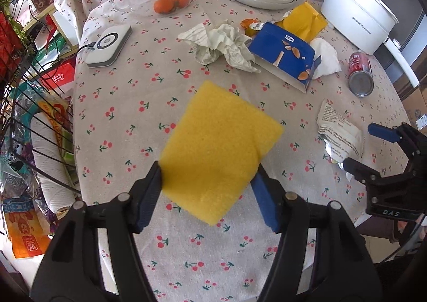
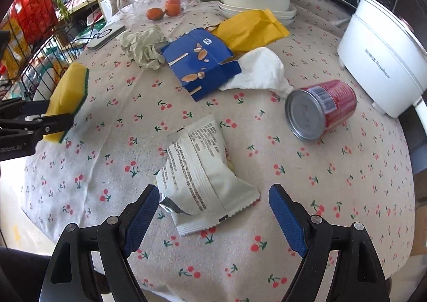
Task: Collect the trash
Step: 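Grasp the foil snack wrapper with the right tool while the left holds the sponge, then carry sponge and wrapper to the bin, opening the left tool to drop the sponge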
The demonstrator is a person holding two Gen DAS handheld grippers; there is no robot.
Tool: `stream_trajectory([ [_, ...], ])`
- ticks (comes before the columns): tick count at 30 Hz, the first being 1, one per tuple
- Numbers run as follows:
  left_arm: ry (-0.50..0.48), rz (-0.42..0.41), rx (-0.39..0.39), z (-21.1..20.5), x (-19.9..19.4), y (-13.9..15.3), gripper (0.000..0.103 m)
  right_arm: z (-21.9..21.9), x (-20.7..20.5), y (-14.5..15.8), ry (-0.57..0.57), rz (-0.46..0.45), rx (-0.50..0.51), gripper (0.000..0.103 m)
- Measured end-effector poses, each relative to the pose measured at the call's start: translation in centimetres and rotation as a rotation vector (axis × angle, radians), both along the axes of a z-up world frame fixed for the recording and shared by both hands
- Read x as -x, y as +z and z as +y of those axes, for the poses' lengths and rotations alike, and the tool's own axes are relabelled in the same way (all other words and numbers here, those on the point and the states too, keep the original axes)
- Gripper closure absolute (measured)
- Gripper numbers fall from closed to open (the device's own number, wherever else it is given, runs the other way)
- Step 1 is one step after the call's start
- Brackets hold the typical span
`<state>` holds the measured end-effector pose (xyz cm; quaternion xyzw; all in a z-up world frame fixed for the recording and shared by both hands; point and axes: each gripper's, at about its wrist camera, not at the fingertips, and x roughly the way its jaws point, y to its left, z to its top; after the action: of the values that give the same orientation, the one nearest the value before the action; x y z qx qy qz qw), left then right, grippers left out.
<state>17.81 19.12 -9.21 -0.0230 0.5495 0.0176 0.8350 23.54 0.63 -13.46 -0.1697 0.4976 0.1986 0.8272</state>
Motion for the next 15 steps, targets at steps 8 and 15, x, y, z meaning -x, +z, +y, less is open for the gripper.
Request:
stream_trajectory([
  [8,-0.004,0.005,0.029,-1.4,0.6,0.7,0.037,1.3,-0.5,-1.9,0.061,0.023,0.025,0.059],
  [15,-0.013,0.004,0.067,-3.4,1.3,1.7,0.037,-0.6,0.4,-0.7,0.009,0.086,-0.016,0.073],
])
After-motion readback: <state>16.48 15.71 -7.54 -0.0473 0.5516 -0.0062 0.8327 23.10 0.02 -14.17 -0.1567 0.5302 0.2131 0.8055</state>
